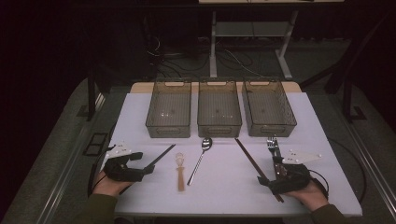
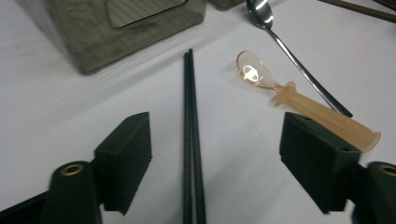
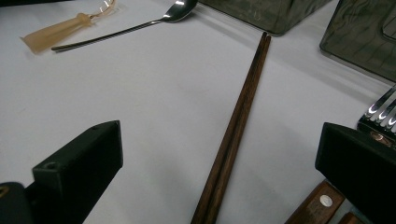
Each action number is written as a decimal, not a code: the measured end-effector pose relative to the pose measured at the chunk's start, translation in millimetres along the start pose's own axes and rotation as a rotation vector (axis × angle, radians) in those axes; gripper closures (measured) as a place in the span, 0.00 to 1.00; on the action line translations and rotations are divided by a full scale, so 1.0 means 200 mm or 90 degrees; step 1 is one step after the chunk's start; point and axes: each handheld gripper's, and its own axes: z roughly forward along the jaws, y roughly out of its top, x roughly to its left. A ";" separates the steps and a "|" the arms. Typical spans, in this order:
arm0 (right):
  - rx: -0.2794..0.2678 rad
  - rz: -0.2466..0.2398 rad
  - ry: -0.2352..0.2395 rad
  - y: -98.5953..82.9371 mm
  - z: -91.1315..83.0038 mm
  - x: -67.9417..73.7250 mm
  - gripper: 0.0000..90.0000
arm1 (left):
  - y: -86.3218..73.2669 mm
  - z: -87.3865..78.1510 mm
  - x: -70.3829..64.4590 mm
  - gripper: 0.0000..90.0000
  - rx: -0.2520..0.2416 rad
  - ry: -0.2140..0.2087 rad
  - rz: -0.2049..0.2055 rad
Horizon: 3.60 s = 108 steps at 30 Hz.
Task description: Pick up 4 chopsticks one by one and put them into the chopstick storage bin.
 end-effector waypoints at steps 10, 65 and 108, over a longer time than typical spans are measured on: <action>-0.001 0.000 -0.006 0.00 0.00 0.00 0.01 | -0.06 -0.03 0.05 0.66 0.014 0.009 -0.016; -0.006 -0.007 -0.013 0.00 -0.02 0.00 0.01 | -0.11 0.03 0.06 0.95 0.085 0.029 0.021; -0.010 -0.006 -0.018 -0.01 0.02 0.01 0.01 | 0.01 -0.04 0.02 0.95 0.043 -0.024 -0.017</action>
